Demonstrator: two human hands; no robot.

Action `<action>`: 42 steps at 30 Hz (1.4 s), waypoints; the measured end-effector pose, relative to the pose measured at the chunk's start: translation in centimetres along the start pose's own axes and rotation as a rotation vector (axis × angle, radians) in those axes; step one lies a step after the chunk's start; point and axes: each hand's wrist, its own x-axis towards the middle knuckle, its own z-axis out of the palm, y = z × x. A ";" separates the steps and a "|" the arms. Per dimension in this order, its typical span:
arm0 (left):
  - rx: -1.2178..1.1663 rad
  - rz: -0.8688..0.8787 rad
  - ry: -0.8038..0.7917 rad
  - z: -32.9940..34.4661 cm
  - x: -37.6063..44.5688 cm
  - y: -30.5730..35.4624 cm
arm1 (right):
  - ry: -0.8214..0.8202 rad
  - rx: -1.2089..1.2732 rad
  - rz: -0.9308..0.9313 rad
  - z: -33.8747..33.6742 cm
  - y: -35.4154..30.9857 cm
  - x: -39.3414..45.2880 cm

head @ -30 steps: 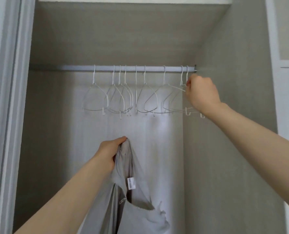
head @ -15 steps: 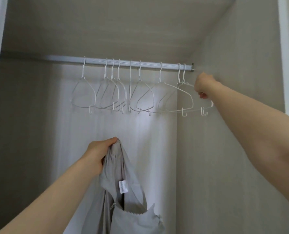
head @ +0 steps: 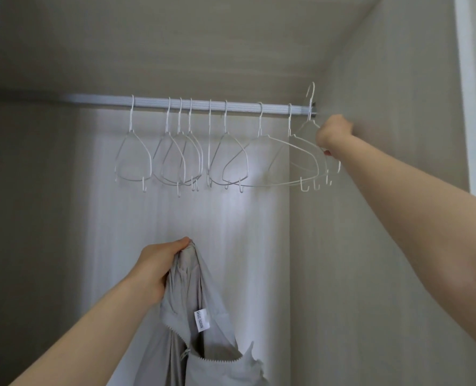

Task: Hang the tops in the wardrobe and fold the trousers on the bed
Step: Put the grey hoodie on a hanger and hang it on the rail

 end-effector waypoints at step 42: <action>0.720 -0.054 0.383 -3.3 -23.8 -13.9 | -0.616 0.466 0.039 -15.6 26.4 -34.2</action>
